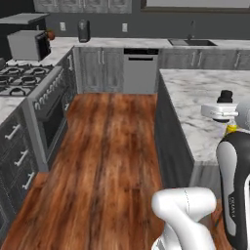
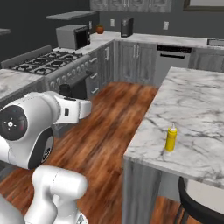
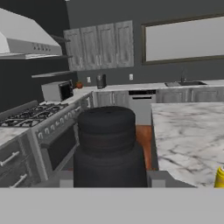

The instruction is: Move the shaker and mustard from the cabinet to the dining counter.

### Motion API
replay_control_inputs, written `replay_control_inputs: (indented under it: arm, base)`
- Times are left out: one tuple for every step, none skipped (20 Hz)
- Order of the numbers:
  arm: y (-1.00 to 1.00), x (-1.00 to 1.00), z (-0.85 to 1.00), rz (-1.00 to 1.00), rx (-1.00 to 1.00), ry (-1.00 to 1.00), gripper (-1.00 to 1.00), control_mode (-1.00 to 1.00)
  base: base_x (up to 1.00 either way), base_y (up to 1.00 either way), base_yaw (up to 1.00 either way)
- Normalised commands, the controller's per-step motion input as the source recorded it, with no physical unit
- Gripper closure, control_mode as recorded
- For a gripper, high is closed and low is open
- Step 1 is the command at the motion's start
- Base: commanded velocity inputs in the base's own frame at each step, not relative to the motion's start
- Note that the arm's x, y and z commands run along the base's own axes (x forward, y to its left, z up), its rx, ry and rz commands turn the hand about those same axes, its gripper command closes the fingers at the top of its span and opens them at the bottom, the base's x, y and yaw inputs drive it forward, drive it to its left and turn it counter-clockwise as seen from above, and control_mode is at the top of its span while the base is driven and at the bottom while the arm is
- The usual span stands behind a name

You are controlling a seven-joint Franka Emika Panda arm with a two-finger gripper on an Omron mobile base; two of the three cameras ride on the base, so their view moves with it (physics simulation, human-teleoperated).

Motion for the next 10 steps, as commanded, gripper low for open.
replay_control_inputs:
  arm:
    - [0.00, 0.00, 0.00, 0.00, 0.00, 0.00, 1.00, 1.00]
    - [0.00, 0.00, 0.00, 0.00, 0.00, 0.00, 1.00, 1.00]
    - [0.00, 0.00, 0.00, 0.00, 0.00, 0.00, 1.00, 1.00]
    - [0.00, 0.00, 0.00, 0.00, 0.00, 0.00, 1.00, 1.00]
    - [0.00, 0.00, 0.00, 0.00, 0.00, 0.00, 1.00, 1.00]
    - [0.00, 0.00, 0.00, 0.00, 0.00, 0.00, 1.00, 1.00]
    - [0.00, 0.00, 0.00, 0.00, 0.00, 0.00, 1.00, 1.00]
    - [0.00, 0.00, 0.00, 0.00, 0.00, 0.00, 1.00, 1.00]
    - [0.00, 0.00, 0.00, 0.00, 0.00, 0.00, 1.00, 1.00]
    - [0.00, 0.00, 0.00, 0.00, 0.00, 0.00, 1.00, 1.00]
  base:
    - [0.00, -0.79, -0.15]
    - [0.00, -0.79, -0.14]
    - [0.00, -0.75, -0.13]
    - [0.00, -0.70, -0.13]
    - [0.00, -0.59, -0.12]
    - [0.00, -0.26, -0.11]
    - [0.11, 0.00, -0.11]
    - [0.13, 0.00, -0.11]
    - [0.15, 0.00, -0.12]
    - [0.20, 0.00, -0.13]
